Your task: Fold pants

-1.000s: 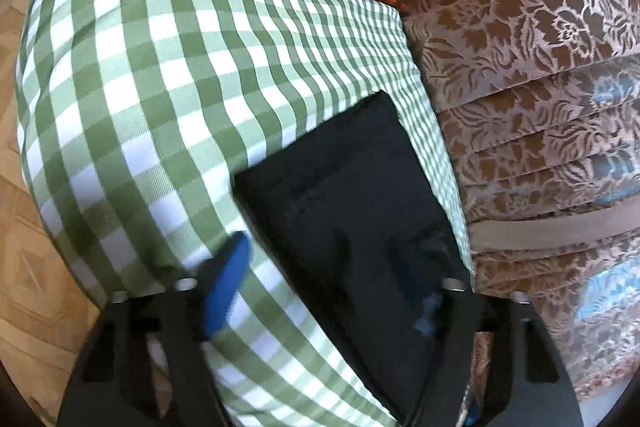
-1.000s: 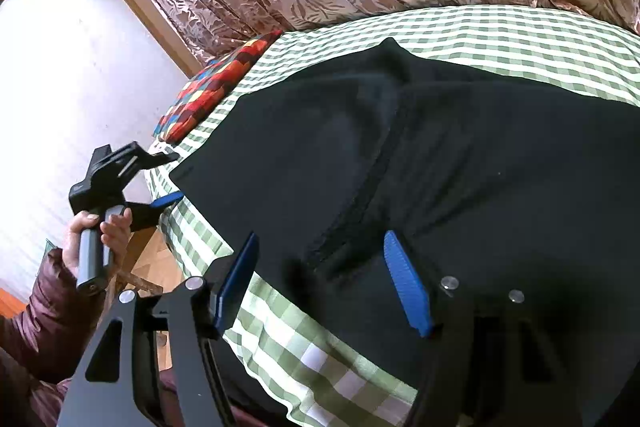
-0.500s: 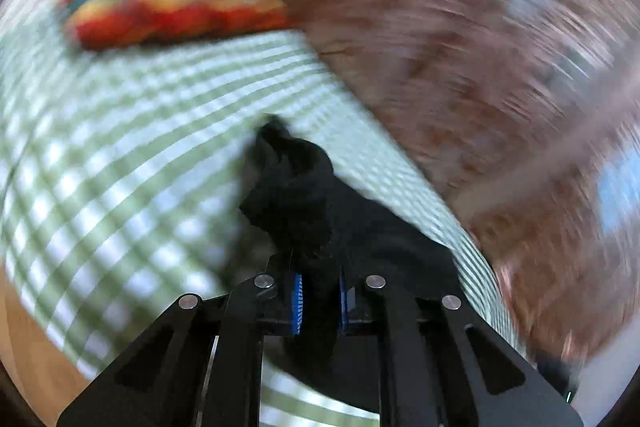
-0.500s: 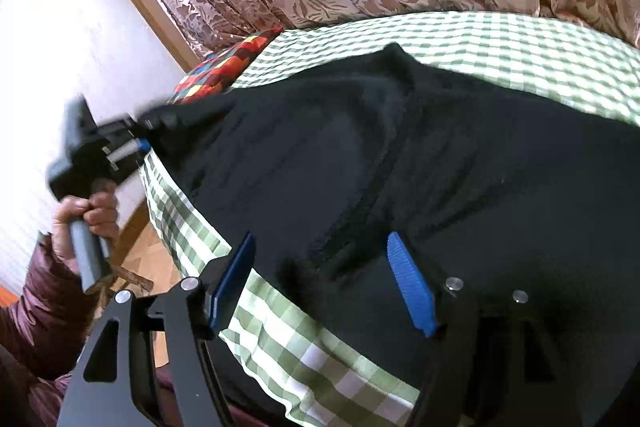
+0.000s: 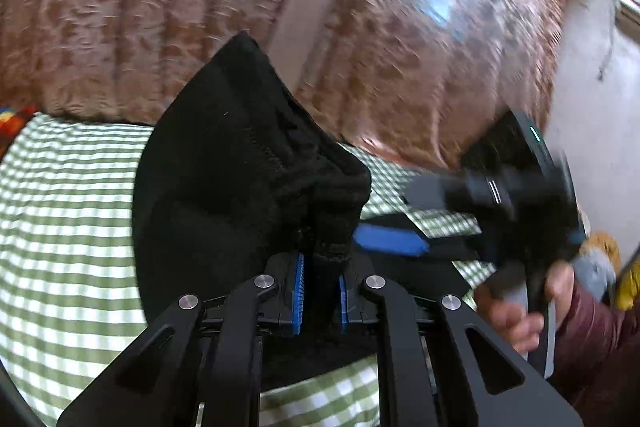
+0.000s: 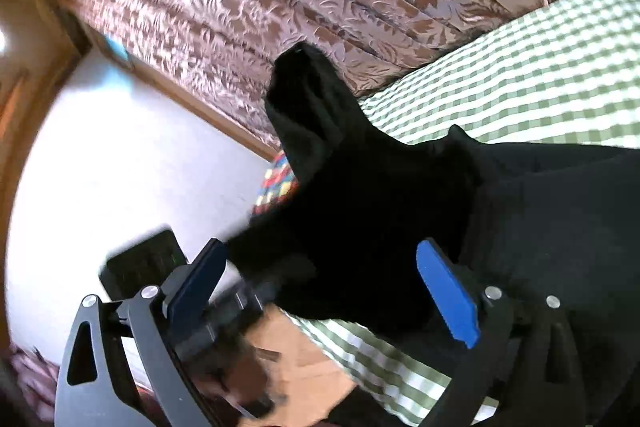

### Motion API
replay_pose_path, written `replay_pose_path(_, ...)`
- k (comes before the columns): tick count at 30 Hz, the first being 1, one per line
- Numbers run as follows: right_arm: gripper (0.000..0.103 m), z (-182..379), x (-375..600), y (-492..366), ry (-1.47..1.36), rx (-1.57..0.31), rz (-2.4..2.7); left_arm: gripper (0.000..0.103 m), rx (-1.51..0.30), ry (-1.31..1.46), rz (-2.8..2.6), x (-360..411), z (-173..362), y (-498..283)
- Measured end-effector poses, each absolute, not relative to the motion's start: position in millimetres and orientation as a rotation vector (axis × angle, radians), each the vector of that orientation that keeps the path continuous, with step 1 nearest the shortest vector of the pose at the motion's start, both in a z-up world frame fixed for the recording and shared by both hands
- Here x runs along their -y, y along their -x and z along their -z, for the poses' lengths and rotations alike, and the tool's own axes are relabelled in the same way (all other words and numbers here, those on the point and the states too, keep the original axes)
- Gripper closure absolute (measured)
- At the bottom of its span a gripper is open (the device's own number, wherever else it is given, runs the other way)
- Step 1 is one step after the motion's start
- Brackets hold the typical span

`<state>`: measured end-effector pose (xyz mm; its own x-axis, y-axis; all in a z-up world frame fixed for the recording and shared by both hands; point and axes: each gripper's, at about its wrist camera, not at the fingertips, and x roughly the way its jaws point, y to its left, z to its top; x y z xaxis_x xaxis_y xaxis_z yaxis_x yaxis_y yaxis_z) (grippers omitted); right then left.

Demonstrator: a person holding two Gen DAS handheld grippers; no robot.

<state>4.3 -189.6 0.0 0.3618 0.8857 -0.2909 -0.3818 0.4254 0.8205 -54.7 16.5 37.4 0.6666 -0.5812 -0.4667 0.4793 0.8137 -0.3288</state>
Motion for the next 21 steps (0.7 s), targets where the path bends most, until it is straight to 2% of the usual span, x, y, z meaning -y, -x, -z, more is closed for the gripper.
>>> replay_pose_path(4, 0.010, 6.8, 193.8, -20.1, -0.731, -0.871, -0.849, 0.092, -0.604, 0.096, 0.657, 13.8, -31.4, 56.5)
replay_pose_path(8, 0.060, 12.9, 187.8, -24.0, -0.636, -0.911, -0.814, 0.092, -0.618, 0.043, 0.713, 32.5, -29.1, 59.1)
replay_pose_path(11, 0.082, 12.4, 195.0, -23.9, -0.606, -0.904, -0.775, 0.092, -0.647, -0.014, 0.723, 45.1, -24.3, 56.7)
replay_pose_path(13, 0.085, 9.4, 197.6, -21.8, -0.577, -0.900, -0.764, 0.090, -0.669, -0.016, 0.746, 47.9, -23.9, 53.5)
replay_pose_path(14, 0.086, 7.3, 197.9, -21.3, -0.563, -0.894, -0.764, 0.084, -0.683, -0.012, 0.769, 45.8, -25.5, 53.6)
replay_pose_path(16, 0.086, 1.3, 198.9, -20.1, -0.536, -0.876, -0.772, 0.062, -0.703, 0.046, 0.855, 37.0, -32.7, 52.9)
replay_pose_path(17, 0.086, 0.5, 197.8, -20.8, -0.525, -0.872, -0.772, 0.048, -0.713, 0.117, 0.928, 25.1, -38.5, 52.0)
replay_pose_path(21, 0.086, -9.8, 195.6, -17.4, -0.476, -0.847, -0.784, 0.046, -0.701, 0.333, 0.945, -24.5, -51.4, 40.9)
